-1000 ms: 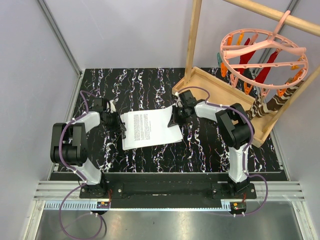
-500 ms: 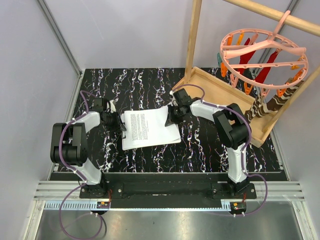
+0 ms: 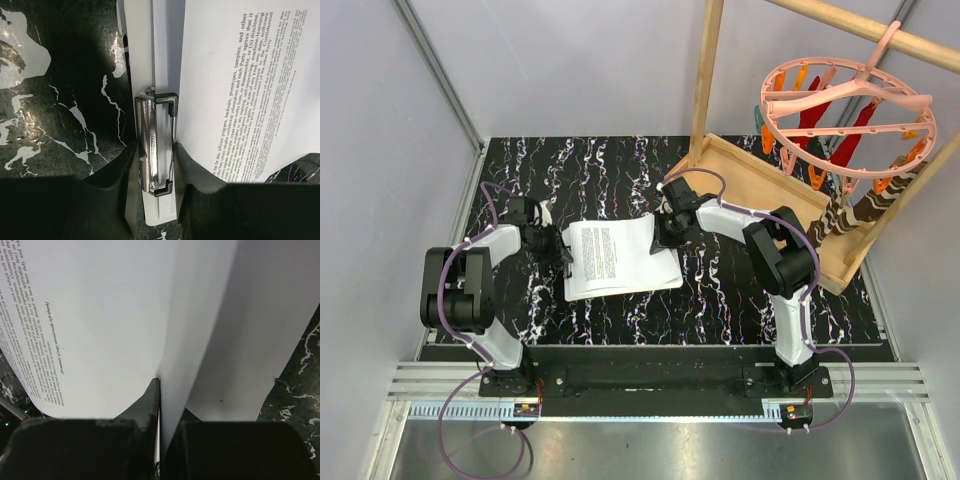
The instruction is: Put the files into the folder
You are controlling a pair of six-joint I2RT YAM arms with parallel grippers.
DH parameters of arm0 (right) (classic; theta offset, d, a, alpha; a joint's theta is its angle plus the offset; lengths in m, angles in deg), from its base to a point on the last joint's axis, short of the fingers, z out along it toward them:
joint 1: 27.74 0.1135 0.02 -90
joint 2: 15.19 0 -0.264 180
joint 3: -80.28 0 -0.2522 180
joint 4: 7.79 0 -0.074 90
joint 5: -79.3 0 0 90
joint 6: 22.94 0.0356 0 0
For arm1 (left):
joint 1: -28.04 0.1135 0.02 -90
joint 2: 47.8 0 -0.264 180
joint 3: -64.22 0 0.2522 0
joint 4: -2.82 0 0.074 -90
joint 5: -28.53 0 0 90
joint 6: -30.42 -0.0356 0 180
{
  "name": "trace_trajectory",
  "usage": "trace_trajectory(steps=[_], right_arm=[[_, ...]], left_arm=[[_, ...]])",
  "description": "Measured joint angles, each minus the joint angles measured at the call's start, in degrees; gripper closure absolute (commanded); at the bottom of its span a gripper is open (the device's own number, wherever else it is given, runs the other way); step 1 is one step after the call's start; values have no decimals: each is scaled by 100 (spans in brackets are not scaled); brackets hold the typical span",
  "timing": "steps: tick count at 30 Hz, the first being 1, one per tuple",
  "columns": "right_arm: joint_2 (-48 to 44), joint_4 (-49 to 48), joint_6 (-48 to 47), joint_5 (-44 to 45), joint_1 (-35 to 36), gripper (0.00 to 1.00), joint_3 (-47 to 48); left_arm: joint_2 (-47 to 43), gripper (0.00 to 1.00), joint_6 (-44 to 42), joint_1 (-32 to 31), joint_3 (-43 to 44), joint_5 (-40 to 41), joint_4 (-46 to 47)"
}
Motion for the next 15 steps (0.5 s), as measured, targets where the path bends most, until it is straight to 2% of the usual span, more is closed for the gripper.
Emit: trace_trajectory(steps=[15], right_arm=[[-79,219,-7,136,-11,92,0]], left_arm=[[-11,100,0,-7,-11,2,-2]])
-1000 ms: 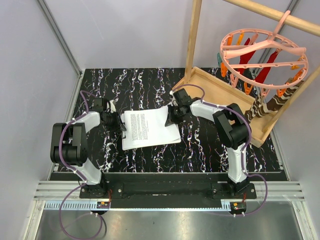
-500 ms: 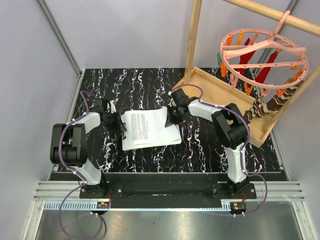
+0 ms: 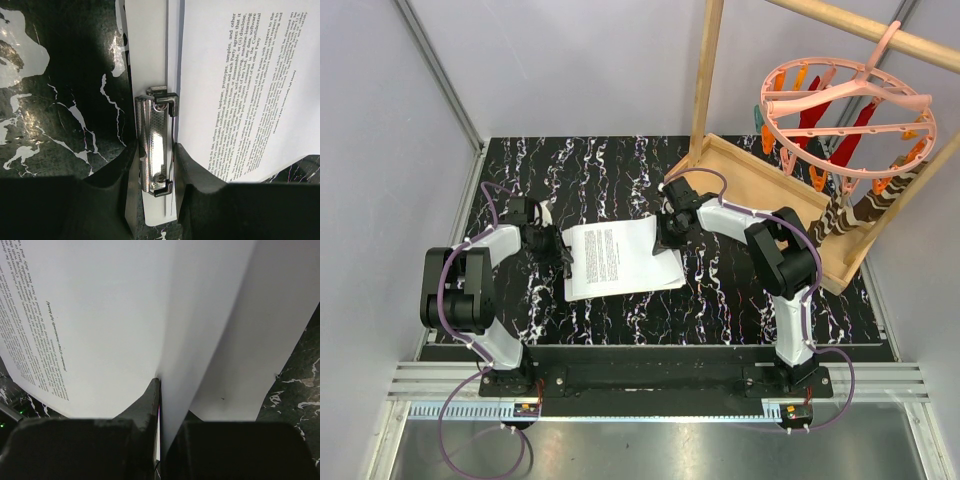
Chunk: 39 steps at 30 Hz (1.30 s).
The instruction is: Put the files into the folder
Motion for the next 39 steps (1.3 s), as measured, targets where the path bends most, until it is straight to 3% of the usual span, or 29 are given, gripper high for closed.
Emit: trace_trajectory(steps=[39], right_arm=[[66,352,11,144,98,93,341]], left_arm=[[-238,100,63,2,-328,-249,129]])
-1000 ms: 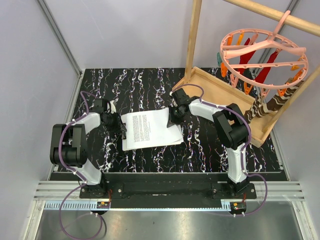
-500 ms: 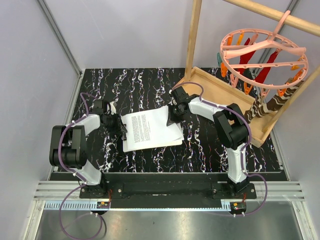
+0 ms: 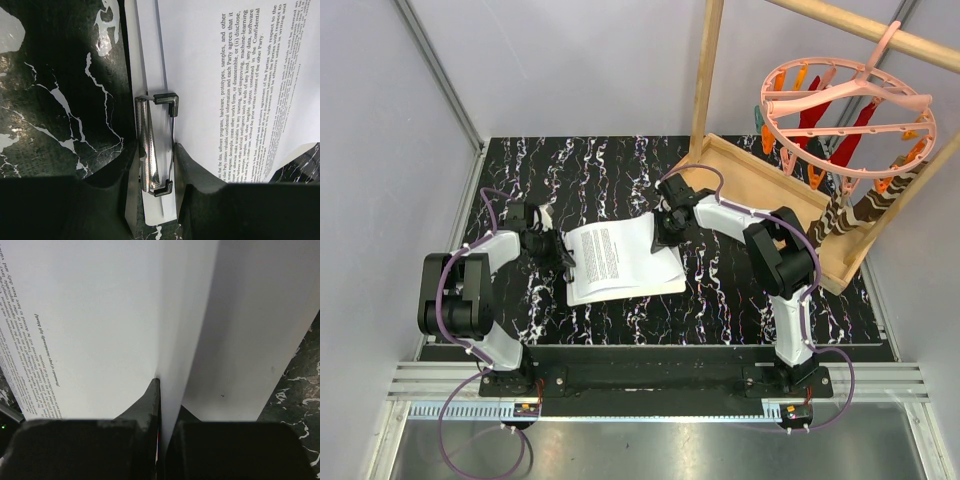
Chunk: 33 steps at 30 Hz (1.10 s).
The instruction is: Put the files into the folder
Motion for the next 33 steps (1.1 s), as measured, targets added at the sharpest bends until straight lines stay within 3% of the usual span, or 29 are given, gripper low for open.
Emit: trace_trajectory(steps=[5,6,10,13,17,23,33], right_arm=[[0,-116,92,-269,7,82,-33],[0,-184,142,-402,7,74,-59],[-2,-350,254,-649,15,62,-170],[-31,-398,273,-754,0,62,-286],[-105,-391,284,-811,-48,73,-387],[-155,-433,319,-916,-92,81,-407],[-155,-621,404,-1016,-92,80,-435]], left_arm=[[0,100,2,9,-2,-17,0],[0,100,4,9,-2,-20,0],[0,100,2,46,-4,-28,-2],[0,100,2,94,-7,-52,-22],[0,100,4,109,-7,-55,-26],[0,100,22,111,-7,-55,-26],[0,100,37,114,-4,-33,-39]])
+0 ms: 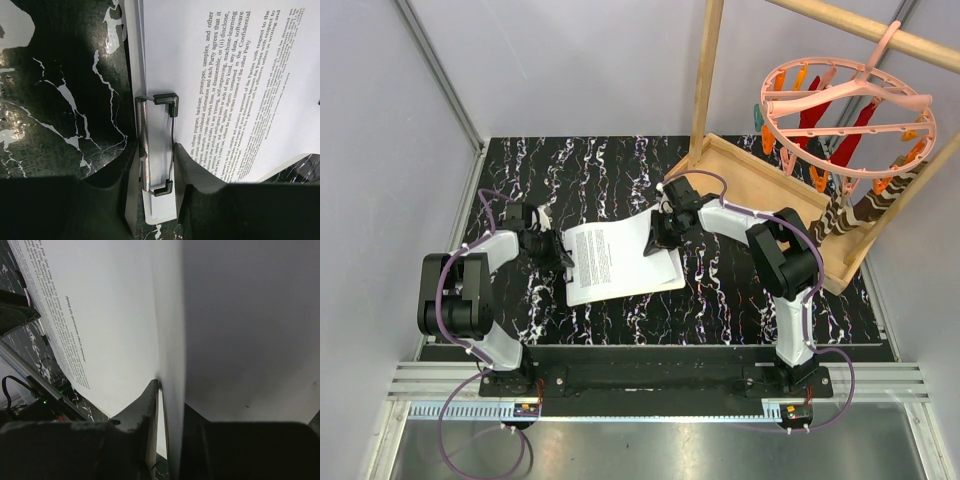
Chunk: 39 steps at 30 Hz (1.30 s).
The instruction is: Put the files into the folder
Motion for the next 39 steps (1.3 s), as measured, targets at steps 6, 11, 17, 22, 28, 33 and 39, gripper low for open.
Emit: trace_trajectory(steps=[6,11,17,22,28,33,39], right_arm=[[0,-72,61,-35,0,66,-61],[0,-72,57,-35,0,53,-70],[0,20,13,-20,0,25,9],[-39,750,-293,544,2,0,566],[-881,1910,-876,2393,4,0,793],[-2544,2409,-1156,3042,0,0,323],[-5394,2398,-1156,2627,4,0,-17]], left_arm=[[96,51,-7,-61,219,247,-328],[11,4,68,-245,452,448,-595],[-492,3,63,-293,780,933,-1021],[-1246,3,122,-490,1333,1058,-1340],[-1812,1,249,-1224,1537,914,-1388],[-2026,1,367,-2170,1832,848,-1676],[-2743,1,592,-2769,3069,538,-1508]])
